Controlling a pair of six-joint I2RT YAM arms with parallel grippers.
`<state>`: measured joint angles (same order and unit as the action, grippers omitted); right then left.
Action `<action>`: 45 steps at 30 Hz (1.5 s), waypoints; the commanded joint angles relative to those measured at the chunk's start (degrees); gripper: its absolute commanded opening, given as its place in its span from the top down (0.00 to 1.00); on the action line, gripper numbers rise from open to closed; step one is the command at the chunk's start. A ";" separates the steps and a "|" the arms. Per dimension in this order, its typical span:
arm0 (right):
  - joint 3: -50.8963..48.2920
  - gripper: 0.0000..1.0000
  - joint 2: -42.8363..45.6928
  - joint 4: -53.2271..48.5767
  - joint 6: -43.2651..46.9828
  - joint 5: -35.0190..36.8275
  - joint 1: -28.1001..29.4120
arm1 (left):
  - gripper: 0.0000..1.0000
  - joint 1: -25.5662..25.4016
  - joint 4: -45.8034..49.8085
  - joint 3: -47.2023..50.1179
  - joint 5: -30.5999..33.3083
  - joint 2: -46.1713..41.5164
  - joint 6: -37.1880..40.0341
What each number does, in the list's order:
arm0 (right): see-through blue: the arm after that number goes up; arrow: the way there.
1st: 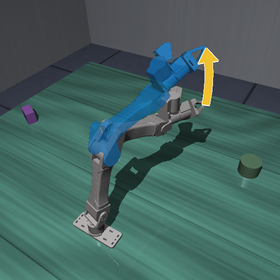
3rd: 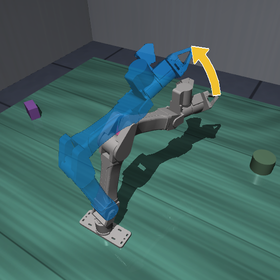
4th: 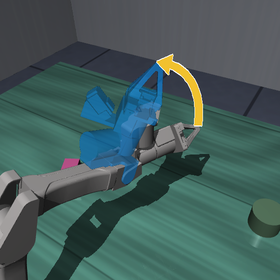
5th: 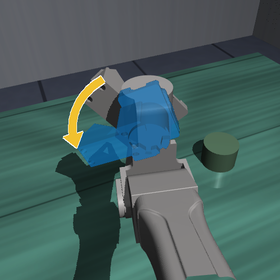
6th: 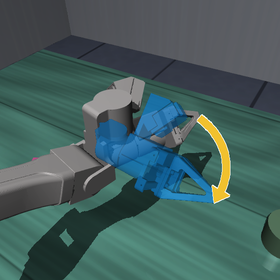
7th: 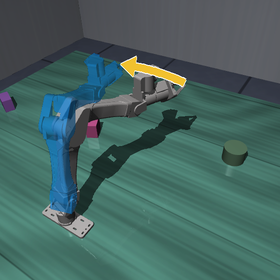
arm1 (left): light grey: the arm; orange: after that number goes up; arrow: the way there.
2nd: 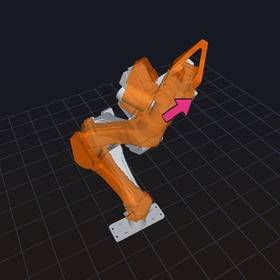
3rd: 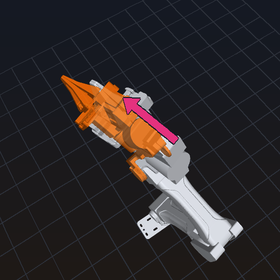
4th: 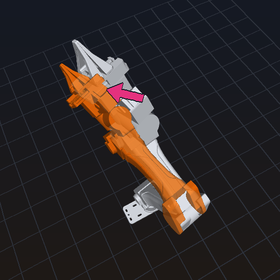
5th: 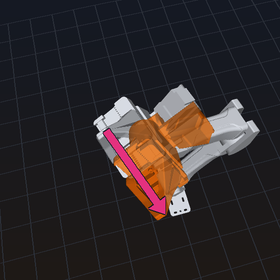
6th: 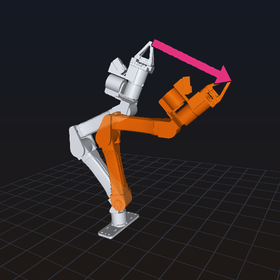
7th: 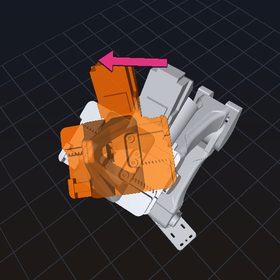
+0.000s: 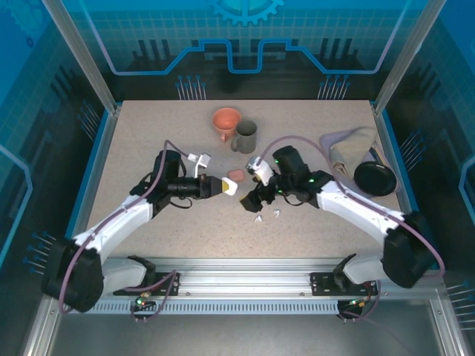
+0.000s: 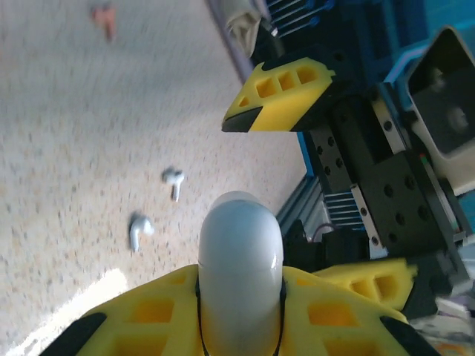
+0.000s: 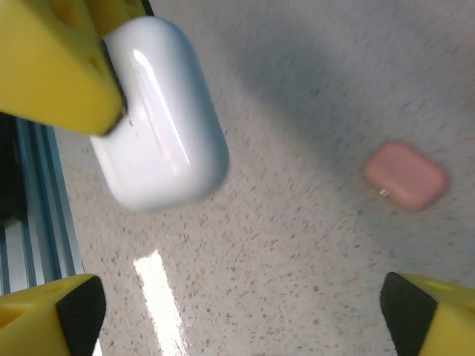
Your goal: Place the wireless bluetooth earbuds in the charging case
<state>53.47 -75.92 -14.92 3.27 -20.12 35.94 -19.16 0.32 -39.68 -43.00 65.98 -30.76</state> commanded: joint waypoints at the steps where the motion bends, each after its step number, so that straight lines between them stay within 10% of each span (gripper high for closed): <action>1: -2.71 0.00 6.94 3.16 -1.20 -2.93 -2.42 | 0.97 -0.69 -6.80 4.08 5.50 -6.21 6.76; 15: -14.06 0.00 23.17 12.00 8.40 -4.66 -3.29 | 1.00 -6.35 -17.69 10.67 9.05 -18.53 29.43; 45: 5.78 0.24 4.42 4.11 25.93 1.15 8.20 | 1.00 -9.30 -7.31 6.81 11.00 -16.34 46.11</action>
<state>56.93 -70.85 -9.89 28.16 -19.68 43.27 -27.92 -7.42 -30.72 -32.29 49.56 13.72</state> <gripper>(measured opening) 0.760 0.226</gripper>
